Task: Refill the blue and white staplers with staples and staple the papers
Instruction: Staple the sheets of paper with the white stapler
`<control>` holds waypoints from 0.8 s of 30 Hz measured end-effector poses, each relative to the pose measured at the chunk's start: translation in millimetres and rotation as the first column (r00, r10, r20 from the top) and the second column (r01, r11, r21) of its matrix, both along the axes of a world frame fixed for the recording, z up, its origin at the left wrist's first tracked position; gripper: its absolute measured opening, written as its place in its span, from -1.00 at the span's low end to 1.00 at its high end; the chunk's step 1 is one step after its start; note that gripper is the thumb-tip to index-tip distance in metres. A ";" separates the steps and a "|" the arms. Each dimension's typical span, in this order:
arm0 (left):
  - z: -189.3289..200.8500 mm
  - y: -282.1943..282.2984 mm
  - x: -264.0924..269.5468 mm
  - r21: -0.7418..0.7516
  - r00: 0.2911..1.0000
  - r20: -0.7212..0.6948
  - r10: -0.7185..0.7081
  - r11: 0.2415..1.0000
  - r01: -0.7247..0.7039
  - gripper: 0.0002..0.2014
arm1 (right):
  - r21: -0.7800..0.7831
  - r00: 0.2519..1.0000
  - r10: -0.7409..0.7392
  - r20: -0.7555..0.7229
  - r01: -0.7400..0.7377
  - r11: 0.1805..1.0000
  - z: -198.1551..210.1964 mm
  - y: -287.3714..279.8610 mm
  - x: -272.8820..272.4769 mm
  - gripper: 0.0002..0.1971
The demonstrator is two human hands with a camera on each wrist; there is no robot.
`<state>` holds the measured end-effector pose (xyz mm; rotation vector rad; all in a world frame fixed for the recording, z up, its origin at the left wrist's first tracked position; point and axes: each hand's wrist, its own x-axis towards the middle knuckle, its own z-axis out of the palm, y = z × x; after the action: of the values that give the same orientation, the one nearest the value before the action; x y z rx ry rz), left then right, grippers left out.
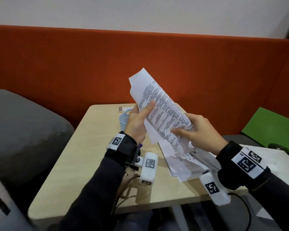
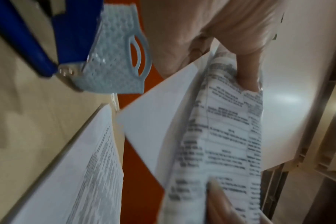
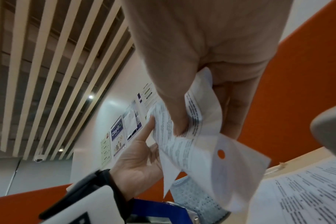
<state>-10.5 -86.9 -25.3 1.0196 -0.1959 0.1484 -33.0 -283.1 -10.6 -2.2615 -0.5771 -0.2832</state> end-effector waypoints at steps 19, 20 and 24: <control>7.0 76.8 -88.2 -0.178 0.950 -0.020 0.311 0.934 -0.309 -0.39 | 0.271 0.964 0.260 0.055 -0.264 0.926 -16.0 113.2 -57.0 -0.35; 6.7 84.5 -95.0 -0.183 0.948 -0.022 0.319 0.931 -0.317 -0.46 | 0.323 0.961 0.277 0.017 -0.267 0.908 -15.9 119.9 -59.7 -0.40; 5.7 116.4 -121.3 -0.210 0.937 -0.033 0.347 0.914 -0.346 -0.54 | 0.645 0.853 0.499 -0.151 -0.298 0.704 -19.1 154.1 -72.0 -0.58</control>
<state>-131.8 29.5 -19.6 0.8317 0.0007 0.4861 -105.0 -129.0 -29.7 -1.4598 -0.6794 0.1189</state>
